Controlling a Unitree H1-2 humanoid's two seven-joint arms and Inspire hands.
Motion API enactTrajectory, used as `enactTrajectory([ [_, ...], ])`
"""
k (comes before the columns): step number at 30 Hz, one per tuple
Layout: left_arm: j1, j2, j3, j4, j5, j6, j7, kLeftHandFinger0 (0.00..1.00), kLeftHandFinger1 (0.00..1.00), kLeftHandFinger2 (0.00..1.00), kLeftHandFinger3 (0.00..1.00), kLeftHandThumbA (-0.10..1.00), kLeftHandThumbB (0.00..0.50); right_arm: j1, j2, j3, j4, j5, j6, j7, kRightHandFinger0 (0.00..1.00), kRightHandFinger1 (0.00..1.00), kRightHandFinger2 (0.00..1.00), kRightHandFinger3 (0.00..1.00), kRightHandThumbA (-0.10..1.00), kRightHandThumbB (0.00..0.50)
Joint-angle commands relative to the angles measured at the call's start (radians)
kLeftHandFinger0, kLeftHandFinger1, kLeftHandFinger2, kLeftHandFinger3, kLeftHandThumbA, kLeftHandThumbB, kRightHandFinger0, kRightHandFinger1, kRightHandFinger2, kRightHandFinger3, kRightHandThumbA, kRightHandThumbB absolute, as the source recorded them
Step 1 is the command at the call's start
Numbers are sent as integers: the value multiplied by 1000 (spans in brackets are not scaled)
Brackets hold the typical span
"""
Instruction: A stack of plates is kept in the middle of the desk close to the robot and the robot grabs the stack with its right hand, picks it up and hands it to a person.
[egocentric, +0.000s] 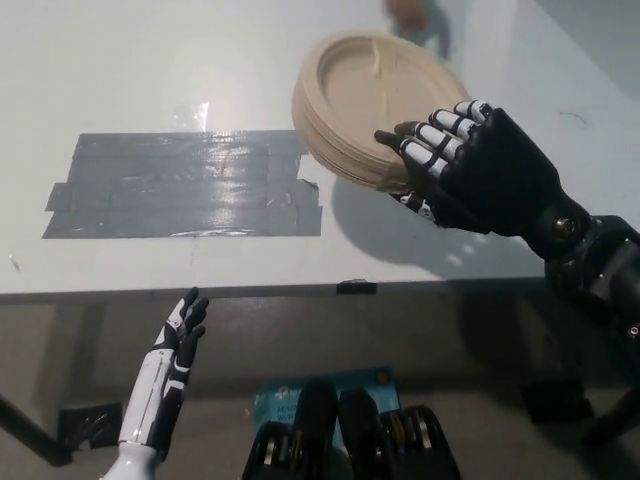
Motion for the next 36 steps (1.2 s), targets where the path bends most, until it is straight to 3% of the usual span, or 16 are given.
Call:
enactTrajectory([
  [1, -7, 10, 3, -32, -18, -8, -11, 1000, 1000, 1000, 1000, 1000, 0, -67, 22, -26, 4, 3, -24, -17, 0, 0, 0, 17, -100, 328],
  [6, -6, 10, 2, -33, -17, -7, -10, 1000, 1000, 1000, 1000, 1000, 0, -77, 55, -26, 35, 6, -10, 28, 0, 0, 89, 39, -100, 335],
  [9, 6, 9, 2, -44, -10, 0, -8, 1000, 1000, 1000, 1000, 1000, 0, -114, 104, -22, 134, 1, 2, -2, 0, 0, 2, 20, -100, 313],
  [13, -4, 8, 0, -39, -5, -8, -8, 1000, 1000, 1000, 1000, 1000, 0, -157, 135, -40, 230, -6, 33, -71, 0, 0, 3, 12, -100, 316],
  [14, 1, 7, -1, -39, -4, -13, -8, 1000, 1000, 1000, 1000, 1000, 0, -166, 145, -47, 260, 4, 35, -82, 0, 0, 86, 13, -100, 304],
  [16, 1, 5, 0, -38, -11, -12, -10, 1000, 1000, 1000, 1000, 1000, 0, -186, 154, -45, 303, -4, 49, -84, 0, 0, 5, 54, -100, 310],
  [20, 14, 4, -5, -41, -11, -8, -13, 1000, 1000, 1000, 1000, 1000, 0, -188, 177, -44, 346, 13, 61, -64, 0, 0, 1, 69, -100, 323],
  [21, 17, 4, -5, -44, -11, -8, -14, 1000, 1000, 1000, 1000, 1000, 0, -182, 184, -51, 342, 30, 72, -24, 0, 0, 79, 127, -100, 332],
  [22, 13, 4, -4, -43, -12, -9, -13, 1000, 1000, 1000, 1000, 1000, 0, -182, 188, -58, 339, 46, 79, 25, 38, 74, 252, 261, -74, 337],
  [23, 7, 5, -2, -42, -13, -10, -13, 1000, 1000, 1000, 1000, 1000, 0, -182, 193, -67, 335, 65, 87, 81, 18, 74, 252, 304, -42, 339],
  [24, 16, 4, -5, -50, -9, -8, -13, 1000, 1000, 1000, 1000, 1000, 0, -151, 197, -91, 272, 132, 115, 249, 579, 684, 845, 964, 247, 391],
  [25, 17, 4, -5, -51, -8, -7, -13, 1000, 1000, 1000, 1000, 1000, 0, -144, 198, -100, 256, 150, 122, 295, 921, 866, 1000, 1000, 336, 424],
  [26, 11, 5, -3, -50, -8, -7, -12, 1000, 1000, 1000, 1000, 1000, 0, -142, 197, -104, 233, 164, 137, 358, 1000, 1000, 1000, 1000, 456, 482],
  [28, 16, 6, -2, -49, -9, -11, -12, 1000, 1000, 1000, 1000, 1000, 0, -95, 193, -115, 100, 221, 192, 549, 1000, 1000, 1000, 1000, 590, 500],
  [36, 19, 7, -3, -42, -3, -18, -10, 1000, 1000, 1000, 1000, 1000, 0, -27, 174, -138, -122, 331, 243, 737, 1000, 1000, 1000, 1000, 786, 500],
])
